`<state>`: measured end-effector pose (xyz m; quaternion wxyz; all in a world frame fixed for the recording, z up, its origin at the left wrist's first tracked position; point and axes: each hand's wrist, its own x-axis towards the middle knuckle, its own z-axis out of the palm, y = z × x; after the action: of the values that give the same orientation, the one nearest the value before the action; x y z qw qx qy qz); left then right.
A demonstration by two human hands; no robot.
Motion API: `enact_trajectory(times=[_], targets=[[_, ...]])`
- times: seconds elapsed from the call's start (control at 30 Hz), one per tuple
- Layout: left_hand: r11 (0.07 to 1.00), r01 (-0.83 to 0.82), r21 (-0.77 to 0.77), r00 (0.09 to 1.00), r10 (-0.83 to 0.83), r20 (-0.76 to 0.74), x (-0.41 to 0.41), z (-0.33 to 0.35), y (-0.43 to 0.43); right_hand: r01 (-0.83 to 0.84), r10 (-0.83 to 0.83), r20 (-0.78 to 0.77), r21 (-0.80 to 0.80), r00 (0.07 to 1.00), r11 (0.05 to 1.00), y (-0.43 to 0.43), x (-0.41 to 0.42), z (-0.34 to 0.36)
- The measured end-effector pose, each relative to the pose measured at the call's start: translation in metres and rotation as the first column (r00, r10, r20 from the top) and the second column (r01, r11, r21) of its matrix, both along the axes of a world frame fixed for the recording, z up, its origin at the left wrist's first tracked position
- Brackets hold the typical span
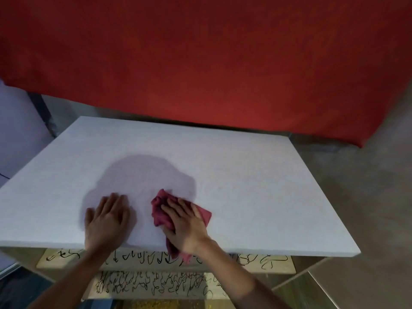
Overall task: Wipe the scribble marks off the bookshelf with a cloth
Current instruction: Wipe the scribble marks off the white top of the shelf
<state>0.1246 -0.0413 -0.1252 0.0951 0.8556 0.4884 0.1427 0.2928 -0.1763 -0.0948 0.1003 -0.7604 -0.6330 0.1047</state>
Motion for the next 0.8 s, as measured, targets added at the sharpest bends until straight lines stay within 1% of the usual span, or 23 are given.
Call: enact_trajectory(times=[0.07,0.13,0.23,0.33,0.47,0.53,0.6,0.7,0.8], targets=[[1.000,-0.002,-0.007,1.000,0.002,0.010,-0.001,0.000,0.000,-0.003,0.003,-0.019,-0.006,1.000,1.000,-0.021,0.010,-0.004],[1.000,0.008,-0.003,1.000,-0.008,0.017,-0.001,0.002,-0.001,0.052,-0.053,-0.029,-0.041,0.998,0.998,-0.041,0.027,-0.006],[1.000,0.018,0.008,1.000,-0.018,-0.004,-0.001,0.000,-0.002,0.195,-0.195,-0.002,-0.055,0.981,0.979,-0.071,0.060,-0.006],[1.000,-0.007,0.007,1.000,0.007,-0.006,-0.001,0.002,-0.003,0.371,-0.370,0.031,-0.056,0.928,0.927,-0.104,0.103,-0.007],[0.999,-0.054,-0.004,0.999,0.054,0.001,0.002,0.004,-0.005,0.613,-0.609,0.083,-0.032,0.789,0.789,-0.149,0.155,-0.007],[0.999,-0.053,0.008,0.999,0.052,0.010,0.001,0.003,-0.005,0.699,-0.692,0.102,-0.068,0.714,0.712,-0.166,0.170,-0.005],[0.998,-0.061,0.013,0.998,0.061,0.016,0.000,-0.001,-0.003,0.767,-0.758,0.117,-0.087,0.642,0.636,-0.181,0.183,-0.005],[0.996,-0.086,0.015,0.996,0.085,0.013,-0.002,-0.013,0.006,0.866,-0.861,0.099,-0.069,0.500,0.495,-0.190,0.196,-0.003],[0.996,-0.068,0.056,0.998,0.068,0.000,-0.001,-0.019,0.013,0.919,-0.916,0.074,-0.050,0.393,0.390,-0.173,0.191,-0.002]])
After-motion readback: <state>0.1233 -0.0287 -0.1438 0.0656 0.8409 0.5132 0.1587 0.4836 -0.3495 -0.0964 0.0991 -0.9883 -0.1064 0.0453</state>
